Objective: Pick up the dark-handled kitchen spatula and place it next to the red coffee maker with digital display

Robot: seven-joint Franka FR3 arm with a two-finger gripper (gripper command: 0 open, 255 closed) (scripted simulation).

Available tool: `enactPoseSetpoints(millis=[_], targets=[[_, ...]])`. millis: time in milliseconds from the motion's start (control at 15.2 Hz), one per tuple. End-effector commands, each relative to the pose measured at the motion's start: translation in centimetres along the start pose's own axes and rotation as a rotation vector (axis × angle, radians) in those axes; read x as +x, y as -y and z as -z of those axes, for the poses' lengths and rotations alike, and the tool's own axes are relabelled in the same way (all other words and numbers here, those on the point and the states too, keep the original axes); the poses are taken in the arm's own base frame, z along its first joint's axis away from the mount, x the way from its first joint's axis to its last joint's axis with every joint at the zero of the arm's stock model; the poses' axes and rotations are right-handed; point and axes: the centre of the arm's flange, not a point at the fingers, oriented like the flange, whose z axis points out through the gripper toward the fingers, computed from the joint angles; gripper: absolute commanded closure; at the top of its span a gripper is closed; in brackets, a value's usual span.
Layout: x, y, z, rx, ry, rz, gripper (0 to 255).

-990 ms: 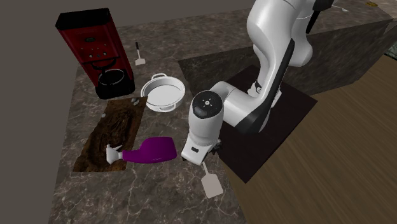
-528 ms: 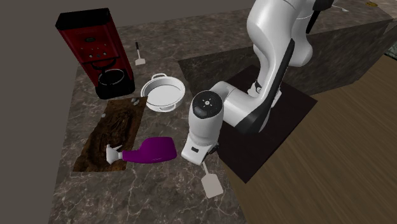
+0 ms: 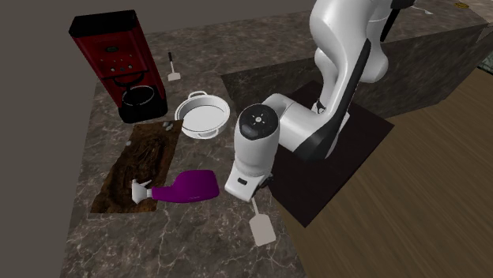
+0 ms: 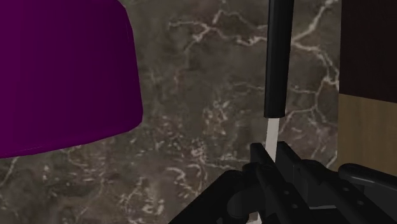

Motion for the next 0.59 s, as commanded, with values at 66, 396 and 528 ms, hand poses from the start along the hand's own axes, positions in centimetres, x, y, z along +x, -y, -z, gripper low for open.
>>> enactPoseSetpoints(millis=[66, 396, 528], targets=[[-0.1, -0.1, 1.5, 0.0, 0.0, 0.0, 255], [-0.3, -0.1, 4.2, 0.0, 0.0, 0.0, 255], [-0.4, -0.1, 5.2, 0.0, 0.0, 0.0, 255]])
